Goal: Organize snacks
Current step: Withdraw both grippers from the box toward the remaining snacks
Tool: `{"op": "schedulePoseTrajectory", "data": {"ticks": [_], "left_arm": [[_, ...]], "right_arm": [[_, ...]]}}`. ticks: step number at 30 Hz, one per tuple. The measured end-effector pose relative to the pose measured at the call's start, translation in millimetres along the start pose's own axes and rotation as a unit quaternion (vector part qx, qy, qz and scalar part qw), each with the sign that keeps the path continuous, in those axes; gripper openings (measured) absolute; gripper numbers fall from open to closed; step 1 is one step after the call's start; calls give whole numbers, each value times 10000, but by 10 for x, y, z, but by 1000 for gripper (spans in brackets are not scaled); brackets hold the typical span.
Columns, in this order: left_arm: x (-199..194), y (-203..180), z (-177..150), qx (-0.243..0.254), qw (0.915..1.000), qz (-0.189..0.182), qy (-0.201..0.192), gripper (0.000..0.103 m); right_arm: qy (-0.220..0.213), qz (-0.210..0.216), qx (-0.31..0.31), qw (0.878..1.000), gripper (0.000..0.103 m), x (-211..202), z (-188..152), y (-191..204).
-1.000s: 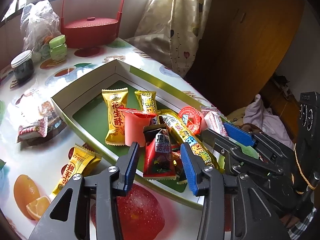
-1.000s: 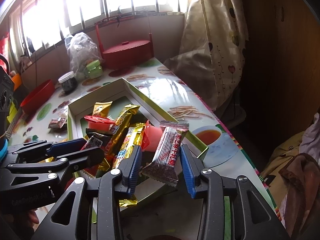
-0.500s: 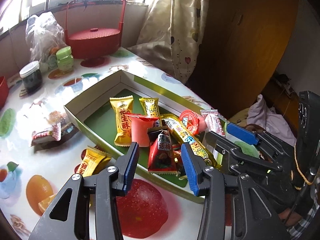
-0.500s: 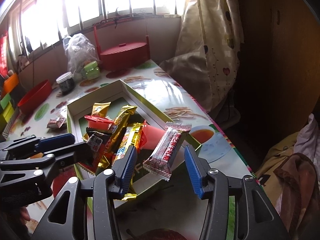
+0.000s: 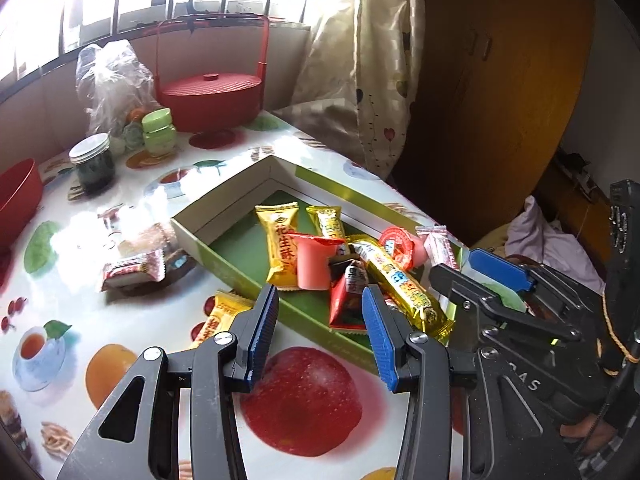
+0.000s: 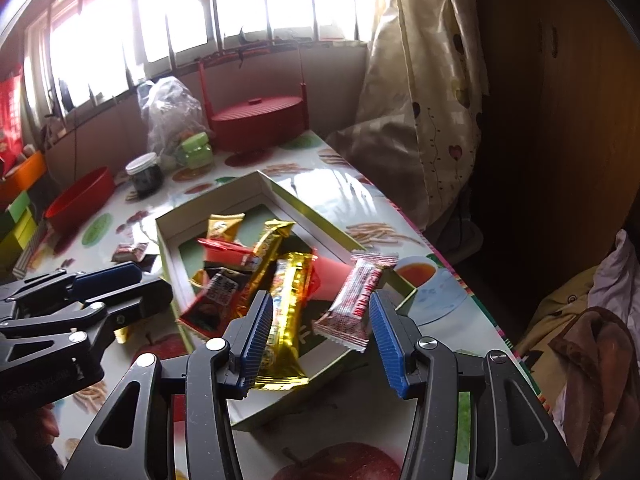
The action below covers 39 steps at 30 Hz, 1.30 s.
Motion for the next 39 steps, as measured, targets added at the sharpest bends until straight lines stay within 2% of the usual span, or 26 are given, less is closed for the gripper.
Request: {"op": "schedulePoseTrajectory", "data": {"ticks": [17, 24, 34, 39], "left_arm": [[-168, 315, -110, -257, 9996, 6, -134, 45], [-227, 608, -151, -472, 9985, 217, -143, 45], [-198, 1021, -270, -815, 9954, 496, -19, 45], [-180, 1186, -321, -963, 9935, 601, 31, 45]], "right_arm": [[-37, 123, -116, 9999, 50, -27, 9, 251], [-56, 273, -297, 9992, 50, -14, 36, 446], [269, 620, -525, 9963, 50, 211, 24, 800], [512, 977, -651, 9918, 50, 357, 19, 1026]]}}
Point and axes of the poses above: each gripper's, at about its wrist camera, not at the fingertips, and x roughly the way its jaws point, y to its left, z to its top, the point moved 1 cm from there along x, roughly the way its jaws point, and after that the axes turned 8 degrees about z, right-handed, at the moved point
